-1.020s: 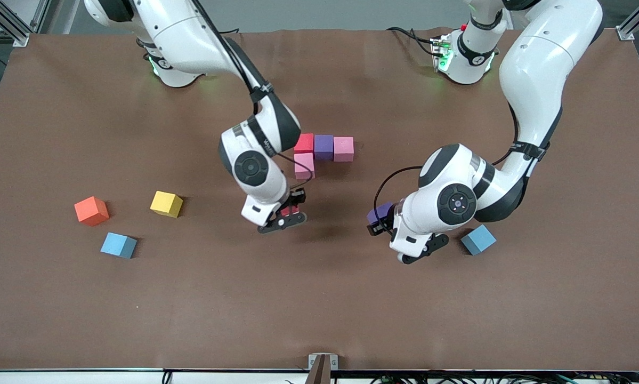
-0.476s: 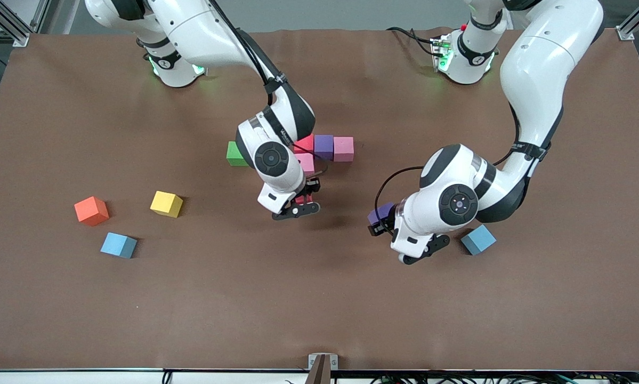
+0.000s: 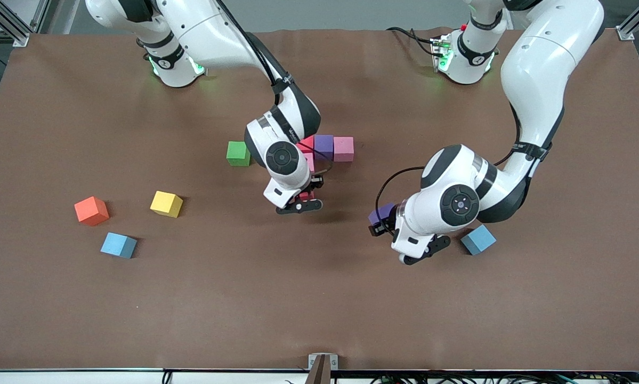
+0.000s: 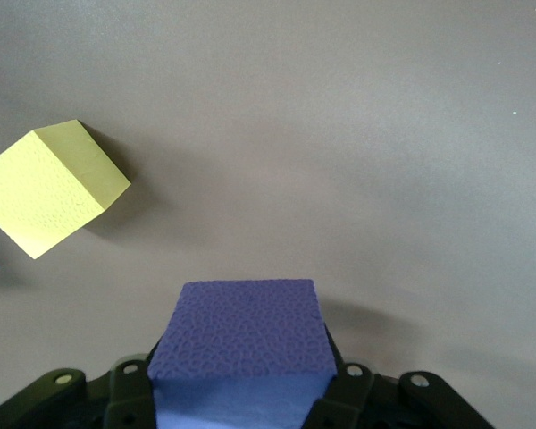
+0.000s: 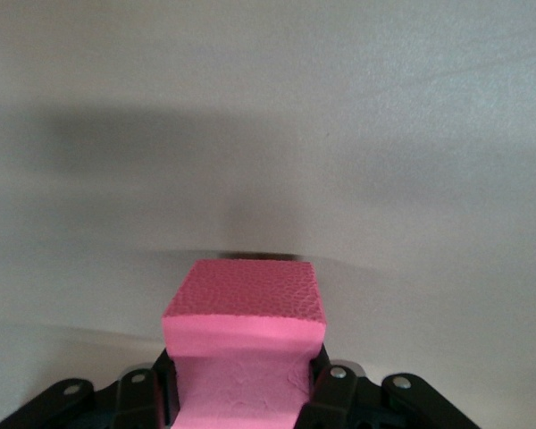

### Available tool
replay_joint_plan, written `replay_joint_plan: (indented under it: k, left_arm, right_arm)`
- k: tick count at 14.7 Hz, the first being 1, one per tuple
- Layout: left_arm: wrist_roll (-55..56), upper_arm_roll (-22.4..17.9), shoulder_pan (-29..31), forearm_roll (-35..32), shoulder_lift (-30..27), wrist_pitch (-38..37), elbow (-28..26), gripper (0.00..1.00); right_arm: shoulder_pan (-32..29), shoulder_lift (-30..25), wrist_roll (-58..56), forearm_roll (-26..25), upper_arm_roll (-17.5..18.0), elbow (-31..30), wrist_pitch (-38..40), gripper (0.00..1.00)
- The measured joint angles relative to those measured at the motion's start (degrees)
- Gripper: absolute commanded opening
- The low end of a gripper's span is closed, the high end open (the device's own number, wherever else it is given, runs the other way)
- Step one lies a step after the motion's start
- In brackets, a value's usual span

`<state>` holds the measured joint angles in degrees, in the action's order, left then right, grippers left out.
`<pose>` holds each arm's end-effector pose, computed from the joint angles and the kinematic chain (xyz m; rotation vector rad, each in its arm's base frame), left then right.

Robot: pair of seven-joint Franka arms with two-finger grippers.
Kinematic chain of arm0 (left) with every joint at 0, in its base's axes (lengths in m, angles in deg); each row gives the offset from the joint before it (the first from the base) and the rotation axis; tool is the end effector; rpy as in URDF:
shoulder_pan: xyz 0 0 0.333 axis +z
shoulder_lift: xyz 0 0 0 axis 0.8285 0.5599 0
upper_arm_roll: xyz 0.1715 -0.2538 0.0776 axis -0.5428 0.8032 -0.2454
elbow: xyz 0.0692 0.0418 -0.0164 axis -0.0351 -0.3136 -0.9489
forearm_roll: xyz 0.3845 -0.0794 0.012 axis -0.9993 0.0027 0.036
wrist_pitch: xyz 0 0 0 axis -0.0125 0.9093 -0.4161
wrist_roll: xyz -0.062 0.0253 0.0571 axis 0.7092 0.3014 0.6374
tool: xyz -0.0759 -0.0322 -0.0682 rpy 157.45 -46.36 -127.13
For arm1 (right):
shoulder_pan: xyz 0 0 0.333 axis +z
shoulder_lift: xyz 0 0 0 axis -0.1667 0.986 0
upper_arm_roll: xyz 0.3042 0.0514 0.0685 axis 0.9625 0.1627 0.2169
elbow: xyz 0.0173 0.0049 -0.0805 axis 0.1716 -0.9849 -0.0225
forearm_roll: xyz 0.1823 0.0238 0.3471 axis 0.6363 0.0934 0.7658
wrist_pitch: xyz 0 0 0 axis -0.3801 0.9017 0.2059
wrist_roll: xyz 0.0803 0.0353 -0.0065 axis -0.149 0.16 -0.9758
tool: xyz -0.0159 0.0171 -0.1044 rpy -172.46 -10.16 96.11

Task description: Arrange 11 blocks into digit 3

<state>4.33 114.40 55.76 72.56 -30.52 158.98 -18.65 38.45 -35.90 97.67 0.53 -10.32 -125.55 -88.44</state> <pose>0.6499 -0.3286 0.3204 2.8958 0.6299 -0.2973 0.5222 0.4599 0.2211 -3.0662 -0.1780 0.2533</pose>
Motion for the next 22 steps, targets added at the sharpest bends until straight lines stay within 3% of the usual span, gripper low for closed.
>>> replay_joint_plan:
  k: [22]
  left_arm:
    - [-1.10, 0.01, -0.02, 0.00, 0.00, 0.00, 0.00, 0.17]
  right_arm:
    - [0.70, 0.00, 0.17, 2.04, 0.03, -1.13, -0.47, 0.31]
